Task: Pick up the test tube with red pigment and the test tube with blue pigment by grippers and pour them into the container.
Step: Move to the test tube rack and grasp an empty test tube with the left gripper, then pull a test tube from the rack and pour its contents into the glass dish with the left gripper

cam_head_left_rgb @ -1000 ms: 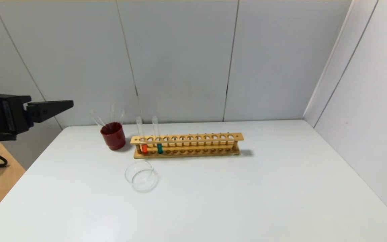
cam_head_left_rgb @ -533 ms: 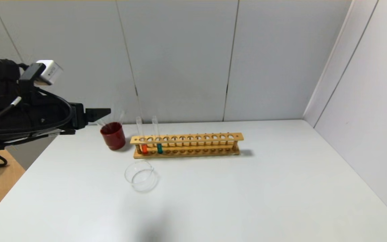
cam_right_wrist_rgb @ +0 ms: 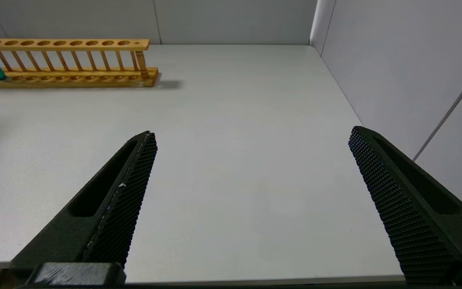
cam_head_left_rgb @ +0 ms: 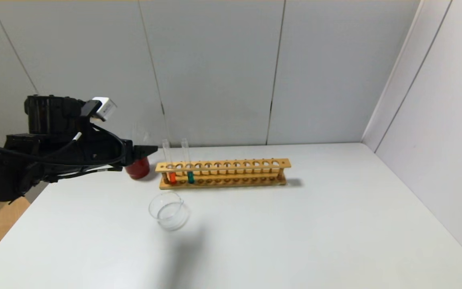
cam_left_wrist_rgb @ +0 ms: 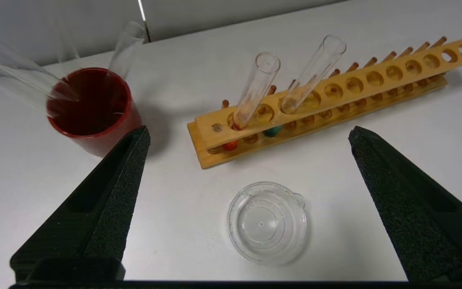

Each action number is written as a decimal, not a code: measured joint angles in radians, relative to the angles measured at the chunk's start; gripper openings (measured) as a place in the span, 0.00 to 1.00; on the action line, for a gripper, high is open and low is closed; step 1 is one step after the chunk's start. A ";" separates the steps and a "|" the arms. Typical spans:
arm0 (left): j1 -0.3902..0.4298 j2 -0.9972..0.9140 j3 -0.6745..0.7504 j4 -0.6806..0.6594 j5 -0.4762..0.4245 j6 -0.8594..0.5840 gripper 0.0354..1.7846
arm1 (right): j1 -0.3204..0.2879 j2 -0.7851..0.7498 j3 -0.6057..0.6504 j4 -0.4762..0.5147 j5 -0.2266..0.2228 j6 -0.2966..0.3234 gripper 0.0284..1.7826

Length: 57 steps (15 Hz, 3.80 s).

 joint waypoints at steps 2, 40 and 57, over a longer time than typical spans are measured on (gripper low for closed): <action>-0.011 0.053 -0.001 -0.052 0.001 0.003 0.98 | 0.000 0.000 0.000 0.000 0.000 0.000 0.98; -0.069 0.444 -0.224 -0.181 0.081 -0.039 0.23 | 0.000 0.000 0.000 0.000 0.000 0.000 0.98; -0.101 0.275 -0.299 -0.161 0.248 0.036 0.17 | 0.000 0.000 0.000 0.000 0.000 0.000 0.98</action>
